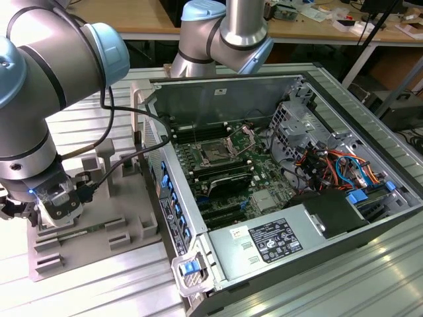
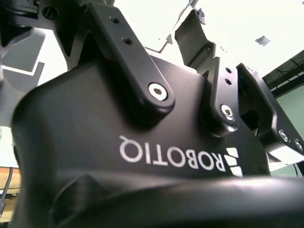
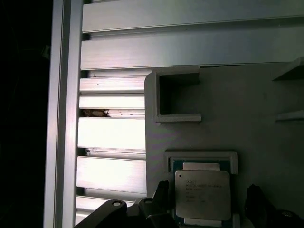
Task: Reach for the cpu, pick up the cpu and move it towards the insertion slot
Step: 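Reach for the cpu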
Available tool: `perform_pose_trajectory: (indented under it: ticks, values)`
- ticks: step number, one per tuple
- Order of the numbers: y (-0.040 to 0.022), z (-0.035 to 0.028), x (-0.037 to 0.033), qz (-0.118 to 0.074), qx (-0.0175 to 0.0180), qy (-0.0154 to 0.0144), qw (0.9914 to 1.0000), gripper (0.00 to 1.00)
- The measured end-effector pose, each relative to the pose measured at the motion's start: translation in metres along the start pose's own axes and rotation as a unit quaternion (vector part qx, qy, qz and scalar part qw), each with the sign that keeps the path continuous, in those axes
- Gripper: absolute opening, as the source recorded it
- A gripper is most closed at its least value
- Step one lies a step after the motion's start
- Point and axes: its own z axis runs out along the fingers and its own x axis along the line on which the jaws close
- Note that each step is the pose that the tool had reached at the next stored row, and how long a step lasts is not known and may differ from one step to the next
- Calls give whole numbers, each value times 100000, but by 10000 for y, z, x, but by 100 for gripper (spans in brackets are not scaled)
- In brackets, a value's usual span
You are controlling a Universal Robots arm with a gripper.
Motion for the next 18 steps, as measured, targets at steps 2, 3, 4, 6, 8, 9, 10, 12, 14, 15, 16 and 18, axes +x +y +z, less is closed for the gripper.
perform_pose_trajectory:
  ticks: [2, 3, 4, 6, 8, 9, 10, 12, 14, 15, 16, 18]
  values:
    - [1, -1, 2, 10, -6, 36, 100000, 66]
    - [1, 0, 1, 16, 8, 3, 100000, 60]
    - [1, 0, 1, 13, 8, 2, 100000, 60]
    - [0, 1, 0, 0, 4, -2, 100000, 60]
    - [0, 1, 0, -1, 5, -4, 100000, 60]
    - [0, 1, 0, 0, 3, -6, 100000, 60]
    - [0, 1, 0, 1, 2, -6, 100000, 60]
    - [0, 1, 0, 1, 7, -2, 100000, 60]
    - [0, 2, 0, 1, 7, -2, 100000, 60]
    - [0, 2, 0, -2, 5, -6, 100000, 60]
    - [0, 2, 0, 0, 5, -2, 100000, 60]
    - [0, 2, 0, 0, 4, -4, 100000, 60]
